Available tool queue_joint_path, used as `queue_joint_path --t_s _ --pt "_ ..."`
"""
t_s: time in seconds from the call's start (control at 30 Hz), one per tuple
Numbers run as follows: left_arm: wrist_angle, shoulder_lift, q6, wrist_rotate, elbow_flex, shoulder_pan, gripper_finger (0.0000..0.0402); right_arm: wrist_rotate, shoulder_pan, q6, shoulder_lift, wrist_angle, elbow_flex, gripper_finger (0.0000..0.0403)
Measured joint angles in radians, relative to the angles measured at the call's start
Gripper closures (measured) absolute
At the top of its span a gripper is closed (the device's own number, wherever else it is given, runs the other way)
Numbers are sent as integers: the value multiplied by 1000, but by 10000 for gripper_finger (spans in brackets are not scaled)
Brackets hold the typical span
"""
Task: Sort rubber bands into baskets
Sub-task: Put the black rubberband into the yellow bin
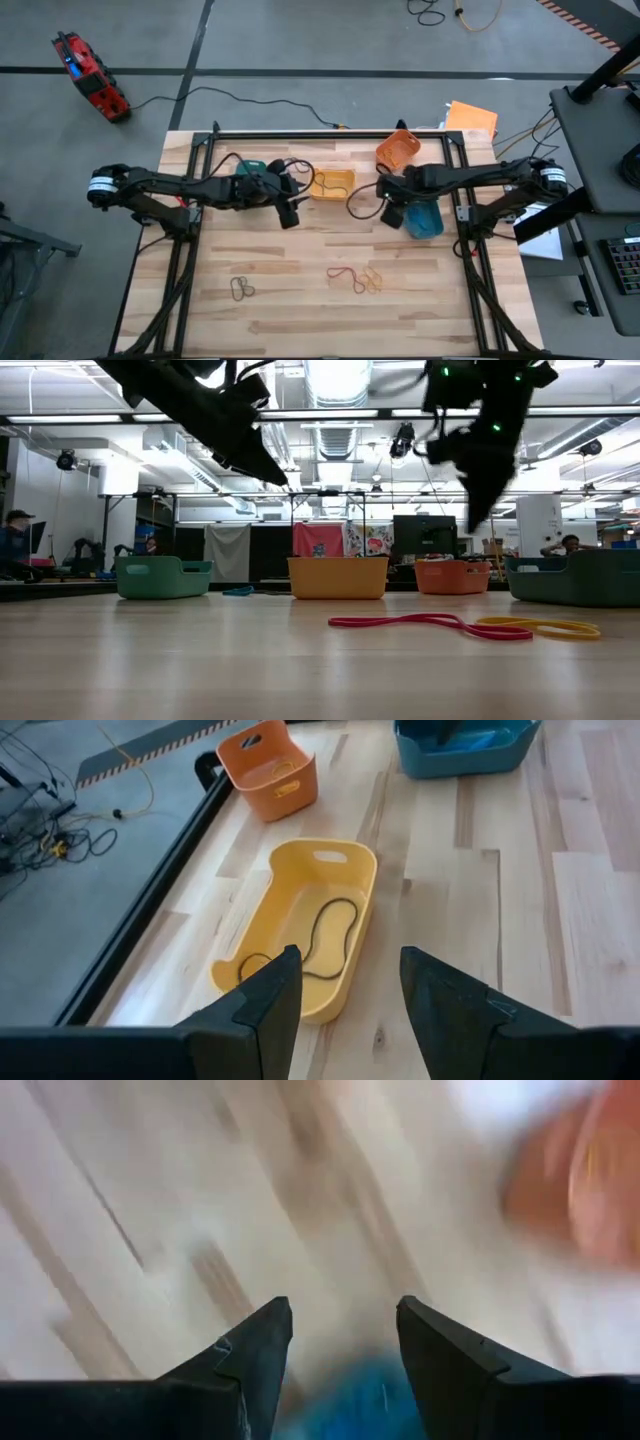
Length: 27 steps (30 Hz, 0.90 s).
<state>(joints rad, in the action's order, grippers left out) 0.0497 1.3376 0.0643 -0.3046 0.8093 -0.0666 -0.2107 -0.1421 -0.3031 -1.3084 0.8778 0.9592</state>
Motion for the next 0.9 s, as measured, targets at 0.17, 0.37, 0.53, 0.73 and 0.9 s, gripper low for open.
queue_joint_path --t_s 0.17,0.37,0.53,0.73,0.9 --pt "24 0 -45 -19 0 -4 247 -1 0 140 33 -277 0 225" --pt "82 0 -154 -53 13 -35 256 -1 0 272 39 -522 0 229" --pt "149 0 -206 -52 13 -61 268 0 0 314 39 -537 -2 229" --pt "349 -5 -266 180 13 -56 277 0 0 329 38 -539 -29 229" --pt "522 -5 -364 390 13 -47 279 0 0 343 38 -549 -46 229"
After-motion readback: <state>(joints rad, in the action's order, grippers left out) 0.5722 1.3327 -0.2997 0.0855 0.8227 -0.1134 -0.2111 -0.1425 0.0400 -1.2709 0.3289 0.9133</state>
